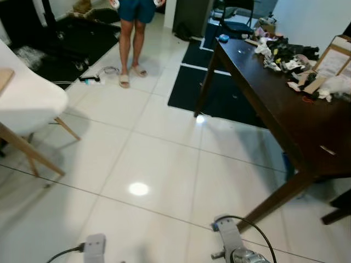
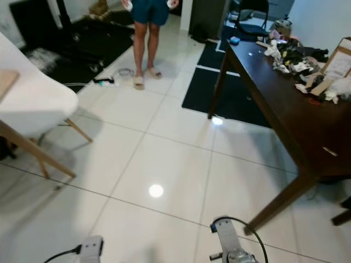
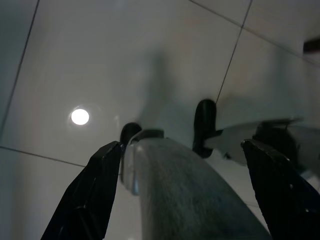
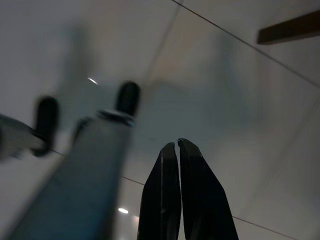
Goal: Picking trash to rubbish bin
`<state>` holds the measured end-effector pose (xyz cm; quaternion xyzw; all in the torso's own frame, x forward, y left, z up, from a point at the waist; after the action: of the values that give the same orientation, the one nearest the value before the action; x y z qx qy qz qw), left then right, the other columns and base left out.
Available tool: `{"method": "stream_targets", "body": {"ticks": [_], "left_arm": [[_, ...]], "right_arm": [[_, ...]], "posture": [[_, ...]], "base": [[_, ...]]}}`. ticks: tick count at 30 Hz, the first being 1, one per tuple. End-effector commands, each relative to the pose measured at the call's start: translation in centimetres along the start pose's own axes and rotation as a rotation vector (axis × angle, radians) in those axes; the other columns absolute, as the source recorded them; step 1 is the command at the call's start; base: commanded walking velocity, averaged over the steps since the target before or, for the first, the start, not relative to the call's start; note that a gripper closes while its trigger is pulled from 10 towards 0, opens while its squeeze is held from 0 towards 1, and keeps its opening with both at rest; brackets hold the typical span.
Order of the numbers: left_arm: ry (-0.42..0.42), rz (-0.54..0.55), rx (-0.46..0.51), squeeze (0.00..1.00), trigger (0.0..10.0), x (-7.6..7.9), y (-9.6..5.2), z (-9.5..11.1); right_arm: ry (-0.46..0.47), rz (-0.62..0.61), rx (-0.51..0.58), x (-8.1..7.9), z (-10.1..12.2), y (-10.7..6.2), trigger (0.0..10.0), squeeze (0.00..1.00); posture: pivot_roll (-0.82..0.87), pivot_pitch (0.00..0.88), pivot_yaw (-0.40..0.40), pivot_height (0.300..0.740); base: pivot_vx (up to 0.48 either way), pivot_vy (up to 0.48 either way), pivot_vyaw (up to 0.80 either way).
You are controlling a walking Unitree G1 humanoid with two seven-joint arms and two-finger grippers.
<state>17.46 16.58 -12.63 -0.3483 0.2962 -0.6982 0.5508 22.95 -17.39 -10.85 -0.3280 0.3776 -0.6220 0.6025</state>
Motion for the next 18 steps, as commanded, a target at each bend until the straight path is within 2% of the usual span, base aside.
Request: {"method": "stream_targets", "body": {"ticks": [1, 2, 3, 7, 10, 13, 18], "left_arm": [[0.085, -0.047, -0.038, 0.00, 10.0, 0.4, 0.0, -0.2], [0.085, -0.047, -0.038, 0.00, 10.0, 0.4, 0.0, -0.2], [0.130, -0.061, -0.046, 0.00, 10.0, 0.2, 0.0, 0.0], [0.211, -0.079, -0.060, 0.00, 10.0, -0.1, 0.1, 0.6], [0.236, -0.085, -0.062, 0.00, 10.0, -0.1, 0.1, 0.9], [0.275, -0.115, -0.067, 0.00, 10.0, 0.9, 0.5, 1.2], [0.293, -0.176, -0.098, 0.00, 10.0, 2.9, 0.6, 0.0]], "right_arm": [[0.111, 0.006, -0.006, -0.4, -0.8, 0.0, 10.0, 0.00], [0.111, 0.006, -0.006, -0.4, -0.8, 0.0, 10.0, 0.00], [0.127, 0.017, -0.015, -0.8, -1.3, 0.0, 10.0, 0.00], [0.147, 0.038, -0.040, -1.6, -2.4, 0.0, 10.0, 0.00], [0.171, 0.041, -0.043, -1.7, -2.7, 0.0, 10.0, 0.00], [0.226, 0.029, -0.041, -1.0, -3.1, -0.1, 10.0, 0.00], [0.263, 0.011, -0.058, -0.2, -4.4, -0.3, 10.0, 0.00]], "posture": [[0.13, 0.035, 0.041, 0.740], [0.13, 0.035, 0.041, 0.740], [0.11, 0.038, 0.063, 0.740], [0.08, 0.050, 0.090, 0.740], [0.08, 0.058, 0.097, 0.740], [0.05, 0.090, 0.111, 0.740], [0.03, 0.116, 0.106, 0.740]], "base": [[0.000, 0.000, 0.00], [0.000, 0.000, 0.00], [0.000, 0.000, 0.00], [0.000, 0.000, 0.00], [0.000, 0.000, 0.00], [0.000, 0.000, 0.00], [0.000, 0.000, 0.00]]}}
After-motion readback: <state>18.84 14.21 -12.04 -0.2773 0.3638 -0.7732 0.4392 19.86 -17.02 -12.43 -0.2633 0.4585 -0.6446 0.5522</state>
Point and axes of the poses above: a point about 5 cm out from each wrist's last joint towards the gripper, its own y axis pointing out of the wrist towards the gripper, its own z axis along the axis of the wrist's last joint, x = y × z, the point moved 4 cm from there along y, pointing out of the wrist towards the gripper, and after that the axes turned 8 degrees about y, right-handed, at the moved point
